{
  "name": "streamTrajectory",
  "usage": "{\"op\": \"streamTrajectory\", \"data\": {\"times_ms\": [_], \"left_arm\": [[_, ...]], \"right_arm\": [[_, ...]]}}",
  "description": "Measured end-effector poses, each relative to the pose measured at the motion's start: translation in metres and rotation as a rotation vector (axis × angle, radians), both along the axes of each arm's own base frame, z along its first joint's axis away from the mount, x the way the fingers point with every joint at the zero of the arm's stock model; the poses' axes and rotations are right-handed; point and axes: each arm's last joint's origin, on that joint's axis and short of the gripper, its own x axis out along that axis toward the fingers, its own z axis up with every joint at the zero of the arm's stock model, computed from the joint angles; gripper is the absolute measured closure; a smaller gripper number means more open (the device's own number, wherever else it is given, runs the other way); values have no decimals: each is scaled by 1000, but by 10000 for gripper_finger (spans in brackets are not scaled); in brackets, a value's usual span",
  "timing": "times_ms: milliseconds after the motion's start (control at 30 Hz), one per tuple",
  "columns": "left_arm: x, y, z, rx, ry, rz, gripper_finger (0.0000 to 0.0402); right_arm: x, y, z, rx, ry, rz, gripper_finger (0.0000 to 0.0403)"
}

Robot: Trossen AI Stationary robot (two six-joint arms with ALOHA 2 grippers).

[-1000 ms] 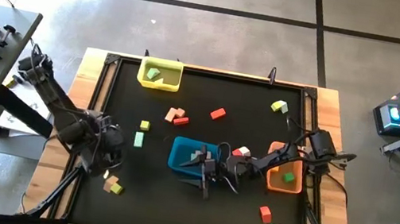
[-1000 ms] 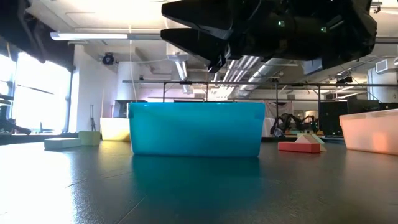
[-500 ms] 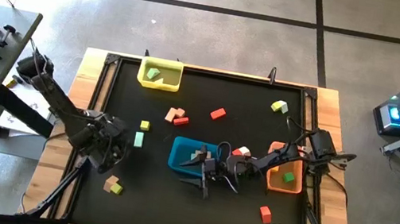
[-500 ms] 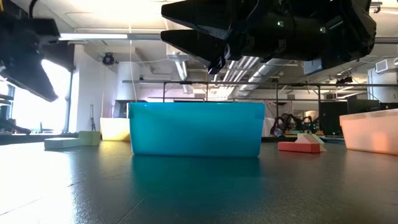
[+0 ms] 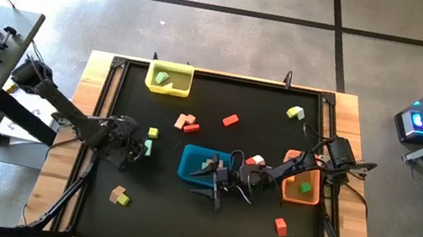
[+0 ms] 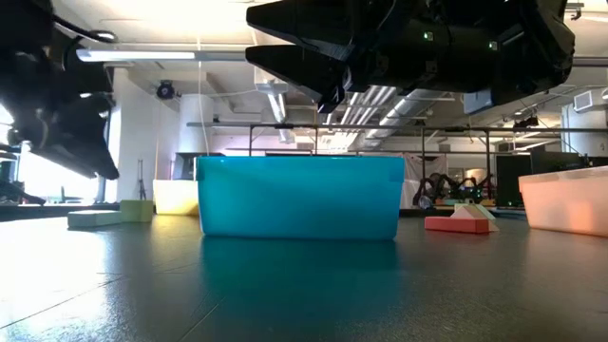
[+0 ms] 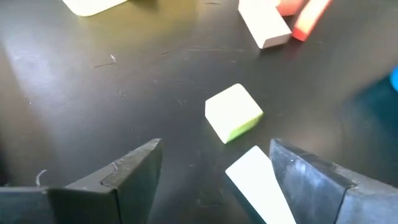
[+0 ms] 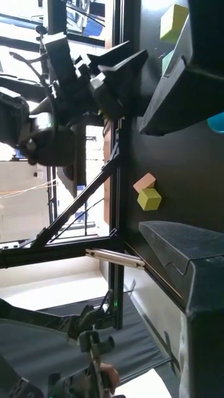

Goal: Sort blocks by size
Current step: Put the pink triangular block into the yellow bin

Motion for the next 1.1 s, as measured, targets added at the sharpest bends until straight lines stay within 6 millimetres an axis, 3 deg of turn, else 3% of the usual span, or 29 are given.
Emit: {"op": "streamTrajectory", "data": {"times_ms": [400,667,1100], "left_arm": [[21,13,-12,-25,-106,-36,108],[23,18,-16,-24,-89,-65,108],[11,-2,-8,-130,24,-116,108]], "right_arm": [[0,0,0,1,-1,0,169],[0,0,0,5,0,0,169],[0,0,0,21,12,0,169]]}}
